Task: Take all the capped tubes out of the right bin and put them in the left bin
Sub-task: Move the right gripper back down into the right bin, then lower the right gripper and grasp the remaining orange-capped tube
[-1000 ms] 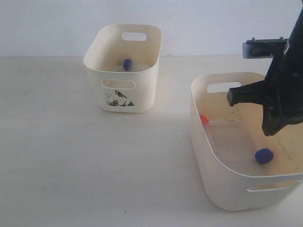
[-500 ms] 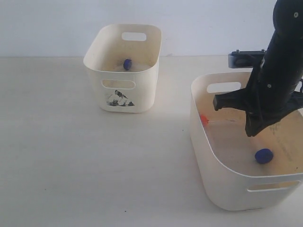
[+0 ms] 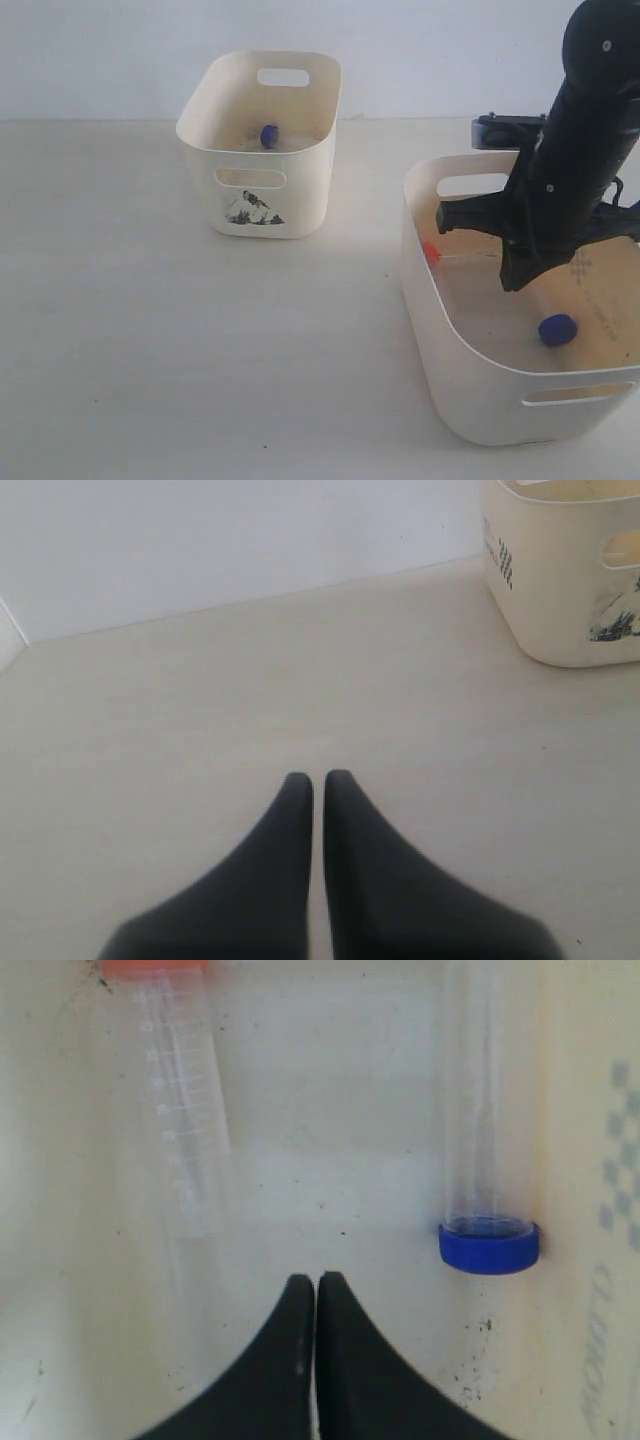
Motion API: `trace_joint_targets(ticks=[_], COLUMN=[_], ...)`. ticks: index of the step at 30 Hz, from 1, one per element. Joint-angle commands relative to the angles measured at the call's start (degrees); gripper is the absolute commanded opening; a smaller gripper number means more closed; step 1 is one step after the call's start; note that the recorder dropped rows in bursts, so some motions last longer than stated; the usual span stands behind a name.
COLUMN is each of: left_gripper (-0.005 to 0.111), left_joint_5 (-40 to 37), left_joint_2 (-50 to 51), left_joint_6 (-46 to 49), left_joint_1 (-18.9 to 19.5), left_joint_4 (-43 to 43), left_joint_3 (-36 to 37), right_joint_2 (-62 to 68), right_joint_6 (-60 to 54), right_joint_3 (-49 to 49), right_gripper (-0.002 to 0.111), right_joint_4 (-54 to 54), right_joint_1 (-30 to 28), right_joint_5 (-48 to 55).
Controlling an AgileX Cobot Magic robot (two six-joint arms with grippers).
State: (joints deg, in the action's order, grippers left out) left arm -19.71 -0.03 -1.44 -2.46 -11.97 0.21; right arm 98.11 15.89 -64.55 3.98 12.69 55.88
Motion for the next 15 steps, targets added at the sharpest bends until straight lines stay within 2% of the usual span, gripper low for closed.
trace_joint_targets(ticks=[1,15], left_gripper=[0.004,0.004], left_joint_5=[0.20,0.20], left_joint_2=[0.03,0.03], left_joint_6=[-0.54,-0.54], left_joint_1=[-0.08,-0.08], left_joint_4=[0.18,0.18], left_joint_3=[-0.21,-0.21], right_joint_2=[-0.21,0.19], right_joint_6=[0.12,0.01], right_joint_3=[0.07,0.07], right_gripper=[0.000,0.000], right_joint_4=[0.19,0.49], right_joint_1=[-0.18,-0.18], right_joint_5=[-0.33,-1.61])
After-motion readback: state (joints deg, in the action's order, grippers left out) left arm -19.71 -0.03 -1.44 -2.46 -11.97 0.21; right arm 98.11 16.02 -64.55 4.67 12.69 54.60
